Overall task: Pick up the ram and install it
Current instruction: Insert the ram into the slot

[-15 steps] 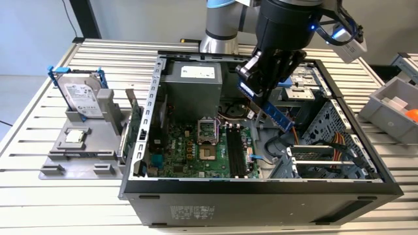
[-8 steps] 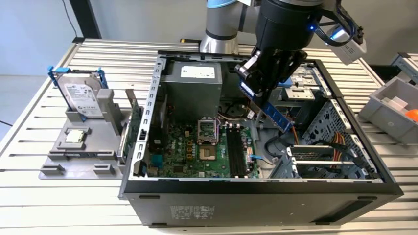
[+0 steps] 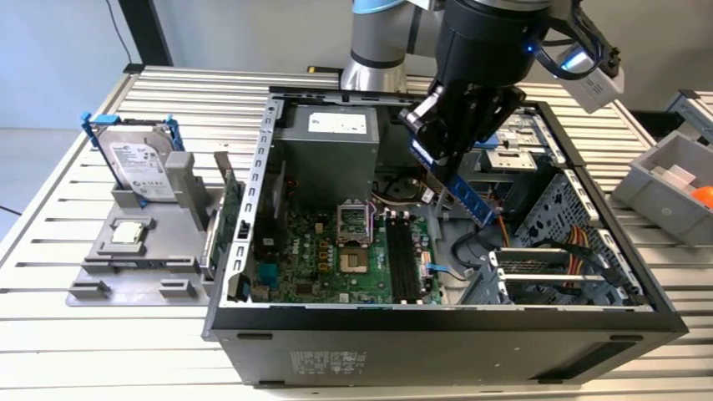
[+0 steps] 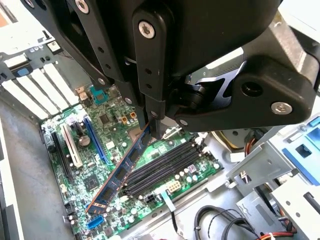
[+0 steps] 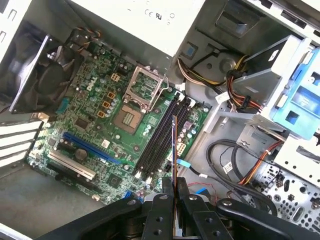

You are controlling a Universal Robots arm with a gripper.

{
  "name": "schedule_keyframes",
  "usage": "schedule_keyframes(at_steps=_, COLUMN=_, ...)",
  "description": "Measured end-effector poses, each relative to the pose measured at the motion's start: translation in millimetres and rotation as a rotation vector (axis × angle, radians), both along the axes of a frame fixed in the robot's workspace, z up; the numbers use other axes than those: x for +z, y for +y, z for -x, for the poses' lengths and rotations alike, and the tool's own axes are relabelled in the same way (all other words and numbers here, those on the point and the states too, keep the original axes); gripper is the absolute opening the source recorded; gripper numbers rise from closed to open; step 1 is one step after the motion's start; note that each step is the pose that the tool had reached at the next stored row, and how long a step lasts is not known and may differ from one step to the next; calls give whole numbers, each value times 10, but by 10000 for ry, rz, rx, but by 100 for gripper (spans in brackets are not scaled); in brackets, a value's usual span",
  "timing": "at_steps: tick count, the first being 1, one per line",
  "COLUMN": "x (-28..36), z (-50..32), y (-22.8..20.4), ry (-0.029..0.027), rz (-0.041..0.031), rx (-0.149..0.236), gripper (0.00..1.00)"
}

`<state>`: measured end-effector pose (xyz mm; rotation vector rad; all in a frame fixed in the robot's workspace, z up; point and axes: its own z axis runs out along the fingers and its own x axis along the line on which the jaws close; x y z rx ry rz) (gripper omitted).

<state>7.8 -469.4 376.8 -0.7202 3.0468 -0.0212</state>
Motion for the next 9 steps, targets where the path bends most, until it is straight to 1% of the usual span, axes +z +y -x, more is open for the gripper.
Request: schedule_keyframes(at_steps=9, x=-1, z=0, y=0, ry=0, rz=0, rx=-399, gripper=0)
